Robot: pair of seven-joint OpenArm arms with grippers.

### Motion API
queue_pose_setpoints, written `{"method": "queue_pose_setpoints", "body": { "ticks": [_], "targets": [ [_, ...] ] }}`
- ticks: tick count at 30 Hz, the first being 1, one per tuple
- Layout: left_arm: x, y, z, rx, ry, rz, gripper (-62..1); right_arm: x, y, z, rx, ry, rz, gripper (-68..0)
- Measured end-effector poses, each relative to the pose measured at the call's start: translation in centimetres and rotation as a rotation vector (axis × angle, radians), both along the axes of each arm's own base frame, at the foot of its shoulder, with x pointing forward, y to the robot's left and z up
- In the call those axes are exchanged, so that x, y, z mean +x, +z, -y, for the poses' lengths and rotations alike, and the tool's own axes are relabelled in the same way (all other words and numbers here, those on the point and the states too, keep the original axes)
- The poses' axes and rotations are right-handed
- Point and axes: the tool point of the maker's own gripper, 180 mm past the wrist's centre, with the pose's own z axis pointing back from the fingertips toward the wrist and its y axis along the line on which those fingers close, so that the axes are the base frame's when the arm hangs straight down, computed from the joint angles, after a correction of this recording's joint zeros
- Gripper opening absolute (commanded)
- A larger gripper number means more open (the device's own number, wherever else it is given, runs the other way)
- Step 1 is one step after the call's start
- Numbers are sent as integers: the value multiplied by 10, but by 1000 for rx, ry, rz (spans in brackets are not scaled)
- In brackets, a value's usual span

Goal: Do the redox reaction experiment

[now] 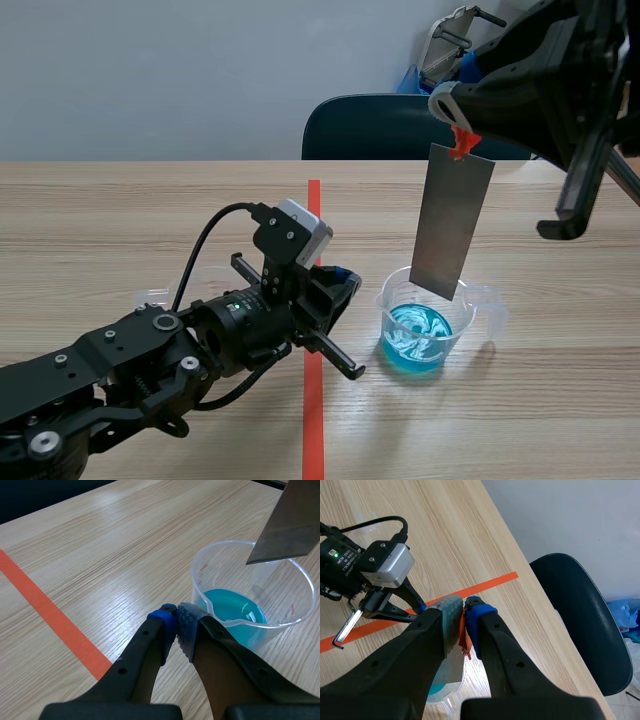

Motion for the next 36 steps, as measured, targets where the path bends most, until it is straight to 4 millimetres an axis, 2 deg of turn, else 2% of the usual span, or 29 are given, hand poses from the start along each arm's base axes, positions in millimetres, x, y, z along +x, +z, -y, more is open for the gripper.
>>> {"method": "queue_pose_setpoints", "body": {
  "ticks": [9, 24, 30, 36],
  "targets": [
    [-4, 5, 10, -17, -32, 33, -580, 0, 0, 0, -4, -2, 2, -669],
    [-5, 6, 10, -15, -34, 36, -580, 0, 0, 0, -4, -2, 2, -669],
    [-10, 32, 0, -32, -15, 94, -580, 0, 0, 0, -4, -2, 2, -669],
    [-16, 58, -29, -69, 51, 131, -580, 0, 0, 1, -5, -2, 3, -669]
  ]
}}
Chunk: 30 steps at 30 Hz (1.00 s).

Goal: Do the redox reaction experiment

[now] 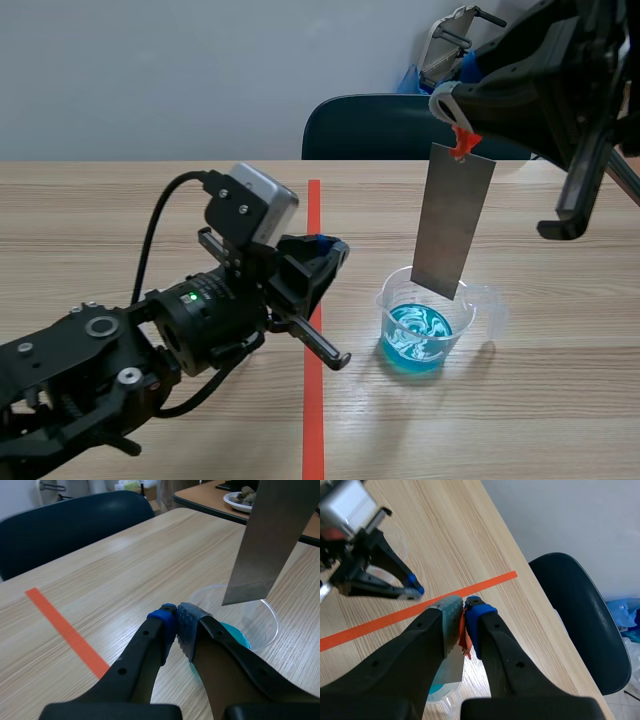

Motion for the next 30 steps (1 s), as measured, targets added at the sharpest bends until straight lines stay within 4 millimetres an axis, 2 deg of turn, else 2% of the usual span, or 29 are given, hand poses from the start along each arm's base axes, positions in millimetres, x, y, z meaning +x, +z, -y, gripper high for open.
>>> {"method": "queue_pose_setpoints", "body": {
  "ticks": [4, 8, 14, 19, 22, 26, 30],
  "targets": [
    [-9, 5, -24, 14, 34, 2, -580, 0, 0, 0, -1, -1, 1, -669],
    [-26, 8, -38, 25, 37, -5, -579, 0, 0, 0, -1, -1, 1, -669],
    [-56, 13, -47, 34, -5, -4, -577, 0, 0, 0, -1, -1, 1, -669],
    [-76, 1, -50, 77, -35, -31, -576, 0, 0, 0, -2, -1, 1, -669],
    [-84, 0, -50, 60, -38, -36, -516, 1, 0, 1, -5, -2, 3, -669],
    [-84, 0, -50, 57, -36, -38, -421, 1, 0, 1, -8, -3, 5, -669],
    [-84, 1, -50, 49, -31, -43, -275, 1, 0, 1, -8, -3, 5, -669]
  ]
}}
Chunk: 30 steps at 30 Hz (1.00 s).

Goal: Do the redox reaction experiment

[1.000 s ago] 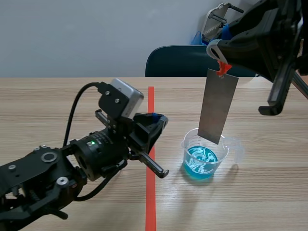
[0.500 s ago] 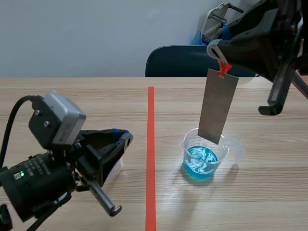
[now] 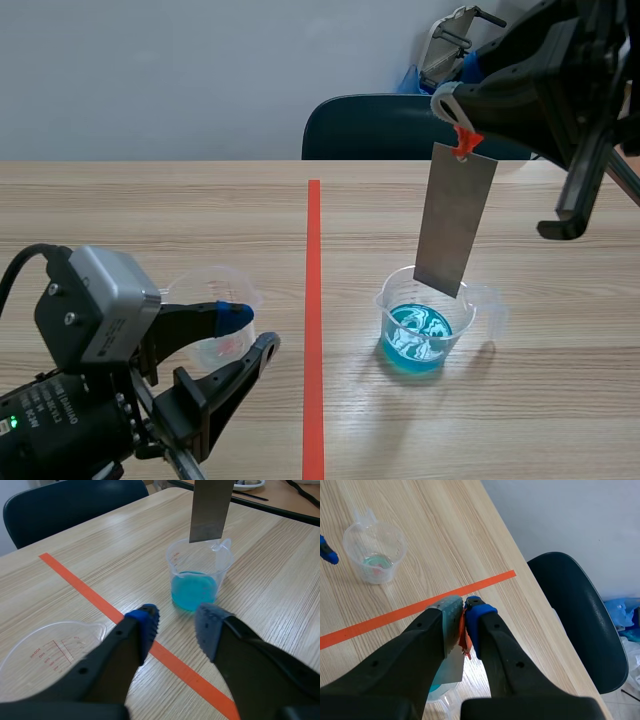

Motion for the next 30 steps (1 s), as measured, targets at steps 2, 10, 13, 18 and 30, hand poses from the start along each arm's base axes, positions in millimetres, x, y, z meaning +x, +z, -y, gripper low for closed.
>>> {"method": "queue_pose_setpoints", "body": {
  "ticks": [2, 10, 13, 18, 30],
  "targets": [
    [1, 1, 0, 0, 0, 3, -195, 0, 0, 0, 0, 0, 0, -669],
    [2, 1, 0, 0, 0, 6, -83, 0, 0, 0, 0, 0, 0, -669],
    [2, 1, 0, 0, 0, 6, -83, 0, 0, 0, 0, 0, 0, -669],
    [2, 1, 0, 0, 0, 6, -83, 0, 0, 0, 0, 0, 0, -669],
    [2, 1, 0, 0, 0, 6, -84, 0, 0, 0, 0, 0, 0, -669]
  ]
}}
